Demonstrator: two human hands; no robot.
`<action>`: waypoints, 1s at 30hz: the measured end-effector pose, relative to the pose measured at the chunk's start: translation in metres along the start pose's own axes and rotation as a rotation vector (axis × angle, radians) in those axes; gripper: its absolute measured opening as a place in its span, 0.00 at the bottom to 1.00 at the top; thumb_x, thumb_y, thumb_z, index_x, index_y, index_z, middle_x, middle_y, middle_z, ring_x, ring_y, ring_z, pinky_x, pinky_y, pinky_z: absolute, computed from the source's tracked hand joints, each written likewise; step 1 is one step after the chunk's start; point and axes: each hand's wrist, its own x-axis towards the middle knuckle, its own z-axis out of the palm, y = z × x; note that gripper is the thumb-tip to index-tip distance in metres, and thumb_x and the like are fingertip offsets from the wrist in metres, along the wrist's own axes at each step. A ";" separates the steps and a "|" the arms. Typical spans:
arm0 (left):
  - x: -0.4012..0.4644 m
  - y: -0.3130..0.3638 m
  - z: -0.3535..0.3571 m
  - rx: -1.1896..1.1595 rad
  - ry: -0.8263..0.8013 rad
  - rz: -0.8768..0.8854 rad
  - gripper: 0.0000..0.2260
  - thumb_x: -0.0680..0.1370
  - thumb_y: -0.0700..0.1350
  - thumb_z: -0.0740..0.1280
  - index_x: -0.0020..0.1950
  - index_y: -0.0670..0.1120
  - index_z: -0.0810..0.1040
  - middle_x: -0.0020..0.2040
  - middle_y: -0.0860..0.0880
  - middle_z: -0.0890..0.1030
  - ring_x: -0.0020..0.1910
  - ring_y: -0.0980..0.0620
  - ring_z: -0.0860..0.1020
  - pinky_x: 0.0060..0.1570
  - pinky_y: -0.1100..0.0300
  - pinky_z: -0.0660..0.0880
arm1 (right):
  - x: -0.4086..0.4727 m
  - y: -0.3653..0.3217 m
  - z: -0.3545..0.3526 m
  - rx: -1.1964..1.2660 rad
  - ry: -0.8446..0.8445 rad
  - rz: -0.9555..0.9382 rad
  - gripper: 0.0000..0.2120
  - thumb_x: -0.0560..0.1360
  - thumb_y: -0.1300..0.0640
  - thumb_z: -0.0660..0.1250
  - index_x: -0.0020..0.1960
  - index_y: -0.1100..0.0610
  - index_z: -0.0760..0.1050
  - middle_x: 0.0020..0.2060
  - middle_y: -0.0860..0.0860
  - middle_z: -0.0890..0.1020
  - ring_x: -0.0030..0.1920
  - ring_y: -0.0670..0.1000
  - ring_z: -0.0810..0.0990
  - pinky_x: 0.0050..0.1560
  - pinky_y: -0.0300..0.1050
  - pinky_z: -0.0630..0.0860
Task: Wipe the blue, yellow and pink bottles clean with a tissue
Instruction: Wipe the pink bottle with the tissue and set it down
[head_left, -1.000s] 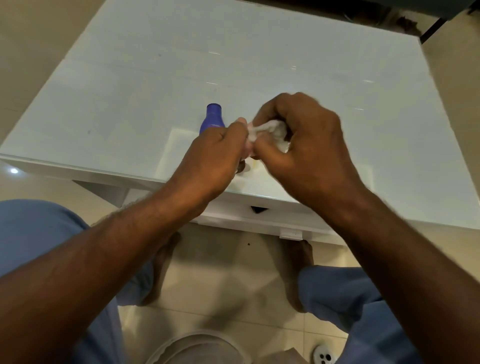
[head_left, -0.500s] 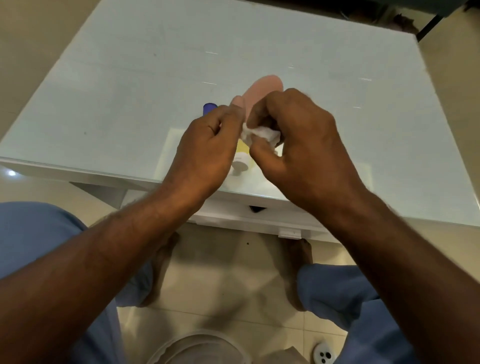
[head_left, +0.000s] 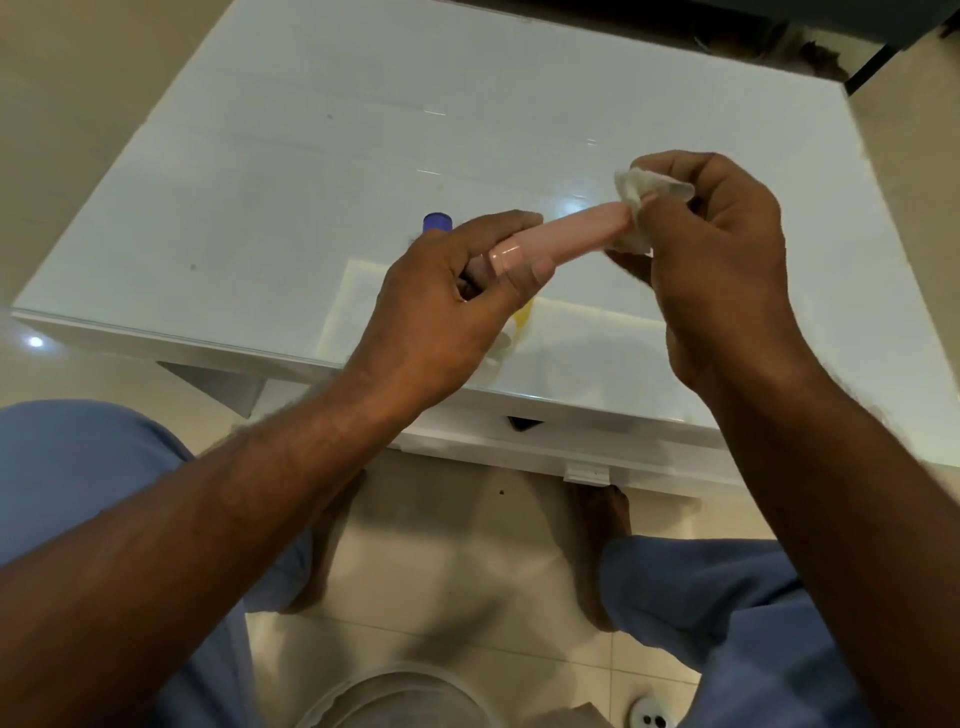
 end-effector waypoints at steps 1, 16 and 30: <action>0.000 -0.001 0.000 0.016 0.003 0.000 0.18 0.80 0.57 0.68 0.69 0.58 0.76 0.59 0.56 0.80 0.52 0.58 0.79 0.47 0.73 0.74 | 0.000 0.000 0.000 0.034 -0.027 0.031 0.09 0.83 0.61 0.66 0.61 0.58 0.81 0.59 0.55 0.83 0.59 0.54 0.84 0.54 0.50 0.87; 0.005 0.007 -0.001 -0.315 -0.073 -0.443 0.22 0.83 0.62 0.56 0.51 0.44 0.77 0.31 0.51 0.78 0.28 0.55 0.77 0.29 0.62 0.75 | -0.001 0.005 0.006 -0.175 -0.067 -0.175 0.12 0.82 0.63 0.65 0.60 0.53 0.82 0.56 0.46 0.85 0.58 0.46 0.84 0.58 0.51 0.85; 0.008 0.004 -0.001 -0.338 0.011 -0.476 0.21 0.83 0.61 0.55 0.42 0.47 0.75 0.29 0.52 0.74 0.25 0.58 0.73 0.28 0.62 0.74 | -0.019 -0.003 0.009 -0.578 -0.201 -0.497 0.15 0.82 0.58 0.66 0.66 0.49 0.83 0.59 0.45 0.87 0.59 0.47 0.85 0.64 0.47 0.80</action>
